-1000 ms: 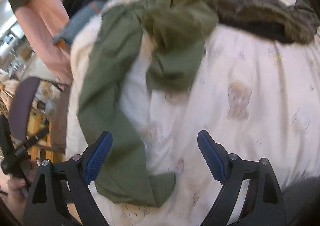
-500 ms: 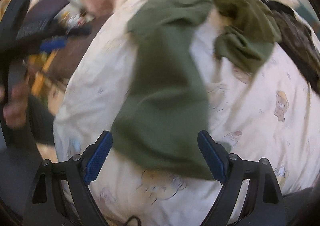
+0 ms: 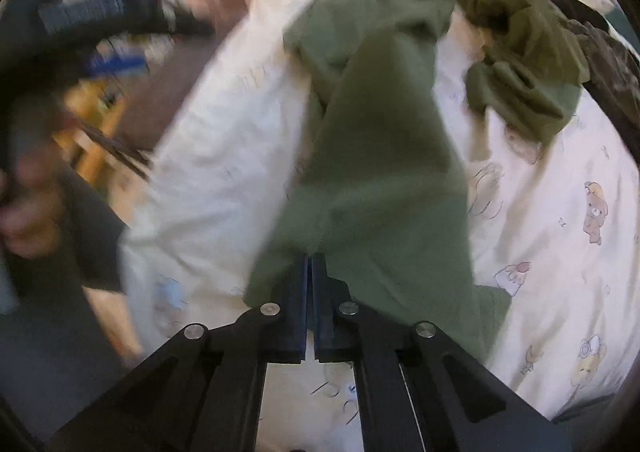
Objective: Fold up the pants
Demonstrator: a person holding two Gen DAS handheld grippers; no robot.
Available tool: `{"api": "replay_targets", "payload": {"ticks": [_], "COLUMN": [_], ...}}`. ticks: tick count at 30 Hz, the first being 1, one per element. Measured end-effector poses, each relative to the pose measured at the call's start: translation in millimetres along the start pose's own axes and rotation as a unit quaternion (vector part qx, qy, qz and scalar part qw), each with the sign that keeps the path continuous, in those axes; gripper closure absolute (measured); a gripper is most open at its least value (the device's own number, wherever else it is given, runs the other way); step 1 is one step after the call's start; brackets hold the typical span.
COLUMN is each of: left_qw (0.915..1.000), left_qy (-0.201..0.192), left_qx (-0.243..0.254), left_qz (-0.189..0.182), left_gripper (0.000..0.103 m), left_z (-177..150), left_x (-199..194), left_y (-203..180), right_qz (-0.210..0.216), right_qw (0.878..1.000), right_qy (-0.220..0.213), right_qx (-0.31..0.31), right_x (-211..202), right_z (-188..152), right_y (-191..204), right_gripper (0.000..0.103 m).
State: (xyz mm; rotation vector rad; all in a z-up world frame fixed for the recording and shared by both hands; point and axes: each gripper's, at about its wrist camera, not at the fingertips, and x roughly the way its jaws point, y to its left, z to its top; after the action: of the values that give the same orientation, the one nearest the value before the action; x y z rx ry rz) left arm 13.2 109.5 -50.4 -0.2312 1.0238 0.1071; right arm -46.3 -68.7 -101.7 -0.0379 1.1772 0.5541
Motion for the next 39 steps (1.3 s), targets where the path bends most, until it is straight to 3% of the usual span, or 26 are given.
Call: {"api": "replay_targets", "payload": {"ticks": [4, 6, 8, 10, 12, 15, 19, 21, 23, 25, 26, 28, 29, 30, 31, 32, 34, 36, 37, 39], "left_qw": [0.9996, 0.9996, 0.9998, 0.9998, 0.9997, 0.9996, 0.9991, 0.9987, 0.998, 0.9967, 0.9951, 0.9915, 0.9894, 0.9875, 0.9844, 0.9827, 0.979, 0.9741, 0.974, 0.9761], "left_qy": [0.022, 0.022, 0.015, 0.009, 0.006, 0.008, 0.023, 0.04, 0.057, 0.08, 0.094, 0.117, 0.129, 0.139, 0.155, 0.163, 0.172, 0.183, 0.185, 0.172], "left_qx": [-0.016, -0.016, -0.011, -0.002, 0.006, 0.017, 0.026, 0.028, 0.026, 0.011, 0.005, 0.005, 0.005, 0.006, 0.004, 0.001, -0.005, 0.009, 0.025, 0.03], "left_qz": [-0.004, -0.003, 0.007, 0.017, 0.022, 0.022, 0.023, 0.018, 0.007, -0.014, -0.031, -0.056, -0.066, -0.074, -0.083, -0.088, -0.109, -0.132, -0.129, -0.13], "left_gripper": [0.01, 0.01, 0.01, 0.01, 0.01, 0.01, 0.01, 0.01, 0.01, 0.01, 0.01, 0.01, 0.01, 0.01, 0.011, 0.013, 0.033, 0.086, 0.095, 0.099], "left_z": [-3.1, -2.7, -2.1, -1.7, -1.9, -4.2, -6.7, -9.0, -13.4, -21.3, -27.9, -43.1, -52.1, -59.2, -70.0, -76.0, -87.9, -96.3, -99.5, -99.5], "left_x": [6.6, 8.7, 9.3, 10.0, 10.5, 11.4, 17.4, 22.1, 25.6, 30.4, 33.6, 40.5, 45.2, 49.5, 57.4, 61.9, 70.8, 78.9, 81.1, 76.6], "left_y": [4.7, 3.0, -0.4, -4.3, -7.6, -11.2, -12.9, -14.7, -16.9, -22.8, -29.9, -48.1, -59.8, -69.1, -81.2, -87.6, -100.8, -114.9, -120.4, -119.4], "right_qz": [0.09, 0.129, 0.172, 0.2, 0.176, 0.133, -0.005, -0.02, -0.028, -0.043, -0.047, -0.055, -0.055, -0.053, -0.047, -0.033, -0.014, -0.005, -0.004, 0.003], "right_qw": [0.992, 0.98, 0.962, 0.935, 0.923, 0.917, 0.926, 0.921, 0.922, 0.929, 0.932, 0.936, 0.936, 0.934, 0.932, 0.933, 0.932, 0.928, 0.927, 0.925], "right_qy": [-0.065, -0.113, -0.147, -0.194, -0.213, -0.177, -0.056, -0.006, -0.006, -0.033, -0.043, -0.07, -0.086, -0.098, -0.11, -0.118, -0.115, -0.118, -0.118, -0.117], "right_qx": [0.066, 0.099, 0.152, 0.221, 0.269, 0.332, 0.374, 0.389, 0.387, 0.365, 0.358, 0.34, 0.338, 0.34, 0.341, 0.339, 0.343, 0.353, 0.355, 0.36], "right_x": [-59.7, -98.1, -123.2, -147.4, -155.2, -135.9, -90.2, -75.6, -75.3, -85.8, -90.6, -100.1, -104.8, -106.5, -105.8, -105.2, -102.7, -101.5, -101.4, -101.3], "right_z": [5.3, 8.5, 9.1, 3.5, -5.3, -19.1, -42.5, -49.7, -50.5, -43.6, -40.5, -38.7, -38.5, -40.6, -39.4, -40.4, -45.8, -50.6, -51.6, -54.2], "right_y": [-13.2, -24.8, -45.4, -77.1, -107.9, -144.5, -166.4, -170.2, -170.8, -168.2, -169.7, -170.5, -171.8, -174.3, -178.4, -180.0, -187.0, -191.4, -192.9, -194.9], "right_gripper": [0.103, 0.103, 0.103, 0.103, 0.103, 0.103, 0.096, 0.096, 0.096, 0.095, 0.09, 0.07, 0.041, 0.024, 0.024, 0.024, 0.024, 0.024, 0.024, 0.024]}}
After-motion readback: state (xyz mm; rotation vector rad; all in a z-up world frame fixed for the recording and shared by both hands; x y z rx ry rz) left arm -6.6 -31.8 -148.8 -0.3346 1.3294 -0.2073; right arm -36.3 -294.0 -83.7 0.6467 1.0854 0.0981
